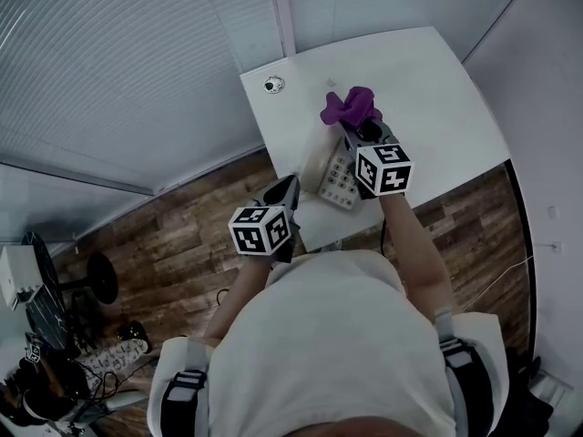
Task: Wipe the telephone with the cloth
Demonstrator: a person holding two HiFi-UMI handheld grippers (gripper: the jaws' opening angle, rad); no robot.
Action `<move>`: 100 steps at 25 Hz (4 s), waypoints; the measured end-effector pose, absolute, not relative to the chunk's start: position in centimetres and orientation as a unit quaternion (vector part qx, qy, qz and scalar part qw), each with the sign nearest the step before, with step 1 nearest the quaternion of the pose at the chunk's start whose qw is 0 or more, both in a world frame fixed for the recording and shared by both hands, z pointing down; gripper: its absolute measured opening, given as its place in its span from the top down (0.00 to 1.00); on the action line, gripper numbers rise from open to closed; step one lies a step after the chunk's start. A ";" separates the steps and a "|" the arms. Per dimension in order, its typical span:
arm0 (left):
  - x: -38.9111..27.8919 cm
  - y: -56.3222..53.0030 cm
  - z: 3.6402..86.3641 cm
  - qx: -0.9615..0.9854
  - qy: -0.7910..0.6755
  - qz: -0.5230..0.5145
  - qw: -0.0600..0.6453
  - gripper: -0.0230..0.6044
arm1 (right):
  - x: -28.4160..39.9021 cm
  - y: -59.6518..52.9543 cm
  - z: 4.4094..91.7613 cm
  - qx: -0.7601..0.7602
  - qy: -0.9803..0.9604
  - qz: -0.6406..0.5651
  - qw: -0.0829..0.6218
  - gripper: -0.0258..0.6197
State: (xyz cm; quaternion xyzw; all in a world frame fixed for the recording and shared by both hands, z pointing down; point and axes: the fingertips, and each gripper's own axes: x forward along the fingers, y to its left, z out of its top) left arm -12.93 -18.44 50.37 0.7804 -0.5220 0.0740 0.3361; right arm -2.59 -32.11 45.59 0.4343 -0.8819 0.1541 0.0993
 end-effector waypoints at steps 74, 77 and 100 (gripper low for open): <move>-12.9 -16.2 52.6 0.762 -0.535 0.067 0.359 0.93 | -6.7 -23.6 54.8 0.322 -0.893 0.207 0.238 0.77; -12.8 -16.1 52.4 0.762 -0.536 0.066 0.357 0.93 | -6.9 -22.7 55.0 0.315 -0.894 0.207 0.243 0.77; -13.5 -14.7 53.0 0.762 -0.534 0.067 0.360 0.93 | -8.8 -16.4 58.0 0.253 -0.898 0.220 0.285 0.77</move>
